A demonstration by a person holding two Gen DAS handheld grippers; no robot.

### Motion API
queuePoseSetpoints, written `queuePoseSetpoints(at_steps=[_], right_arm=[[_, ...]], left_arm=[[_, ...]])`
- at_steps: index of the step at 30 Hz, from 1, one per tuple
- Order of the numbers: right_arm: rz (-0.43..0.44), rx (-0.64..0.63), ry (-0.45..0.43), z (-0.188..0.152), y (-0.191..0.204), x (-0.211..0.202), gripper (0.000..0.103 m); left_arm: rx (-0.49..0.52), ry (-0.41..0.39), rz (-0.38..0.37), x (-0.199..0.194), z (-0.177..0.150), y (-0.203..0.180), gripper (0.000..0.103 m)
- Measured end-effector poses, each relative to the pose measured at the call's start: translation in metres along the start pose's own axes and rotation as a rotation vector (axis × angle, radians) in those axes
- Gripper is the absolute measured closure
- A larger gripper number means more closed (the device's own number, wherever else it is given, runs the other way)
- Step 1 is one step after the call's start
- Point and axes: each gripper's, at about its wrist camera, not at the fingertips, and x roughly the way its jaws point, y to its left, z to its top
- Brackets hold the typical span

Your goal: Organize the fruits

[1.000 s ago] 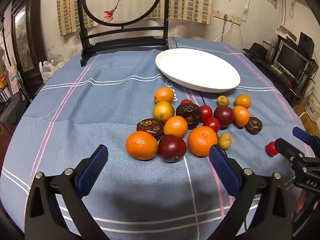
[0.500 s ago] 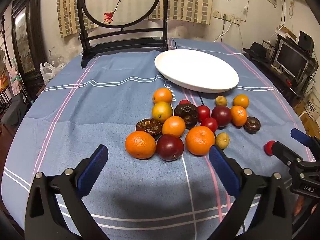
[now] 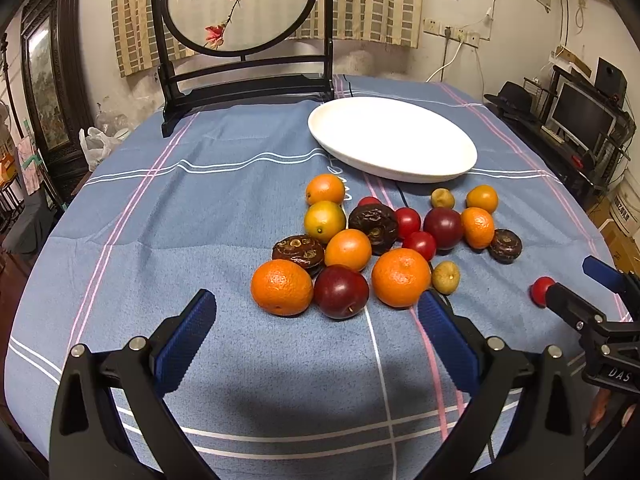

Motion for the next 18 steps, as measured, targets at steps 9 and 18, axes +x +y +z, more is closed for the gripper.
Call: queuePoseSetpoints(at_steps=[9, 18], right_arm=[[0.002, 0.000, 0.001, -0.0006, -0.0004, 0.0000, 0.004], [0.005, -0.005, 0.009, -0.0008, 0.0007, 0.0007, 0.004]], left_arm=[[0.000, 0.002, -0.005, 0.0000, -0.0004, -0.0003, 0.004], [0.002, 0.004, -0.003, 0.0000, -0.0003, -0.0005, 0.004]])
